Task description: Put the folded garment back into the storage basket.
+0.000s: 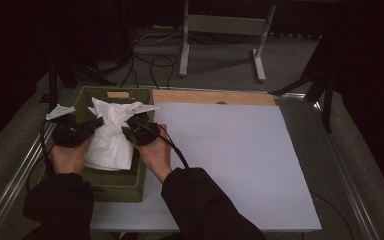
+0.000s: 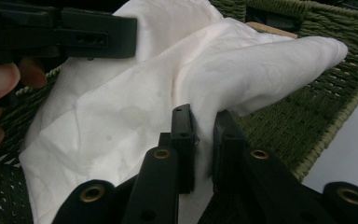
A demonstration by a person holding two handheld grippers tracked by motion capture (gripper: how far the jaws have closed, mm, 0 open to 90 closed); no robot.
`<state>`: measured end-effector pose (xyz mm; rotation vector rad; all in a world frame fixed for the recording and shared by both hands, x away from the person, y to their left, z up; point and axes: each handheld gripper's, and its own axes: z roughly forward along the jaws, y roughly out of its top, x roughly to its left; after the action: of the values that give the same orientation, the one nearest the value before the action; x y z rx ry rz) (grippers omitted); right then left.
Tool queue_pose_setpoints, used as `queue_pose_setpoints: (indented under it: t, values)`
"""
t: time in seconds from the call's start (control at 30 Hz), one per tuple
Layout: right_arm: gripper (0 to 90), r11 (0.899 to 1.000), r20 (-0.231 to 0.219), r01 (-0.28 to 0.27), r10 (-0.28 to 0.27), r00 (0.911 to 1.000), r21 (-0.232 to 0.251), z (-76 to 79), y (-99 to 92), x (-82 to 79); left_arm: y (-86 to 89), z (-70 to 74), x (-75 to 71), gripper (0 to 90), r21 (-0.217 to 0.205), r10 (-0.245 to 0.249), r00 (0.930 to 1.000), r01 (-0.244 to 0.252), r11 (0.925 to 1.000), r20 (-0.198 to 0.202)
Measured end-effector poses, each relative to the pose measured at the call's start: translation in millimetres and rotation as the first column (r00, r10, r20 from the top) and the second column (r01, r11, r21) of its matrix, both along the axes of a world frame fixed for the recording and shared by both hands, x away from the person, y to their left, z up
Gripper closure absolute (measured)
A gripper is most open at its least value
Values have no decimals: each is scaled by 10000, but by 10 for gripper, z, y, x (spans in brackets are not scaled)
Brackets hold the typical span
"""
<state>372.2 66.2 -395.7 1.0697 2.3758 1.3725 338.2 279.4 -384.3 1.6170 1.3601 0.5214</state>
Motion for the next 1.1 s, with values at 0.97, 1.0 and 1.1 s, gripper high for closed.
queue_pose_setpoints:
  t: [0.97,1.0,1.1]
  values:
    - [810,9998,-160,-117,114,9998,-175,-161,144,27,90,-126,17,836,379,203,9995,-193,9991,-248]
    - [809,9998,-138,-109,106,9998,-194,-166,149,27,93,-131,17,835,382,220,9994,-210,9990,-259]
    - [809,9997,-178,-125,121,9998,-219,-175,166,23,107,-146,22,835,423,231,9993,-218,9989,-287]
